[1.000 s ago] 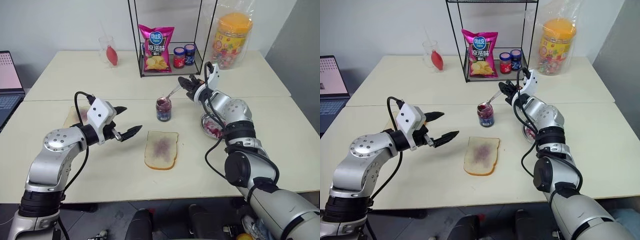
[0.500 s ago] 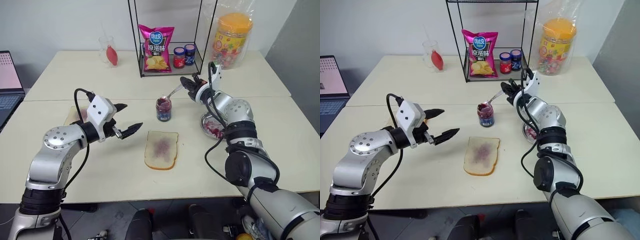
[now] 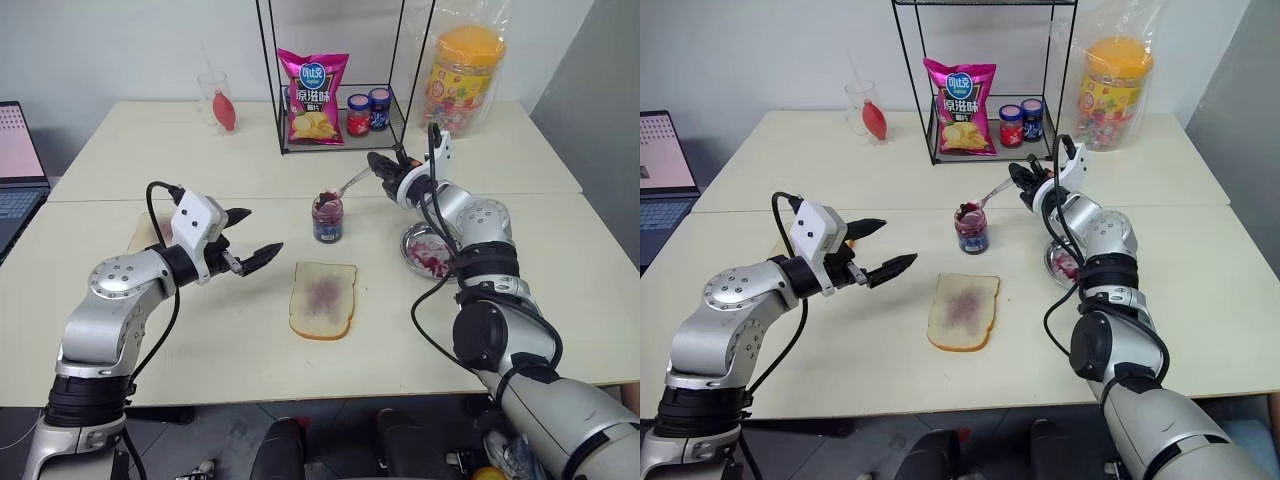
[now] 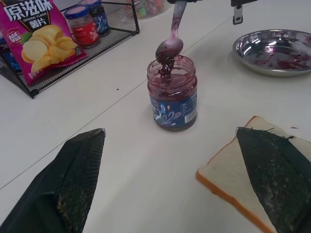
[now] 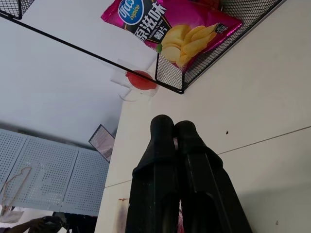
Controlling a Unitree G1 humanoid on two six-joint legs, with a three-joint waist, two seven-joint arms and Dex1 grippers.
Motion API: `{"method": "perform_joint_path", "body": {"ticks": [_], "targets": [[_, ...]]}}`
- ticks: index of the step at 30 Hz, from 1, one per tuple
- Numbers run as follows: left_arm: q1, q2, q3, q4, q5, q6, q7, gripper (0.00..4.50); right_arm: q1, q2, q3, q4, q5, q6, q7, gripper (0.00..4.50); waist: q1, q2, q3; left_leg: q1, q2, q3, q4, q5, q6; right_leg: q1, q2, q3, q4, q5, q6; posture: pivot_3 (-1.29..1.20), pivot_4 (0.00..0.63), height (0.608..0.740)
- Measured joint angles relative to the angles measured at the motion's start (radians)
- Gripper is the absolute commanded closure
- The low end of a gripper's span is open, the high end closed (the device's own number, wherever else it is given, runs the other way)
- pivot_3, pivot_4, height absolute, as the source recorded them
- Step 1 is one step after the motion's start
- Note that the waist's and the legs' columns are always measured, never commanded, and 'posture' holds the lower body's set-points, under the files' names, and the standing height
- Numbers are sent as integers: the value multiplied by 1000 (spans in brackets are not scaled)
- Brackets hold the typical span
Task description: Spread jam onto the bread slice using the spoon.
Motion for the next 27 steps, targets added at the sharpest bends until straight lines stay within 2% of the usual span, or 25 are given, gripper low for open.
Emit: {"method": "perform_joint_path", "body": {"ticks": [21, 27], "targets": [[-6, -18, 0, 5, -10, 0, 2, 0, 0, -13, -11, -51, 48, 25, -30, 4473, 0, 0, 0, 0, 0, 0, 0, 0, 0, 0, 0, 0, 0, 0, 0, 0, 150, 740], [-4, -17, -1, -6, -23, 3, -3, 0, 1, -5, -10, -212, 123, 126, -72, 4473, 1, 0, 0, -1, 0, 0, -1, 0, 0, -2, 0, 0, 0, 0, 0, 0, 150, 740]]}}
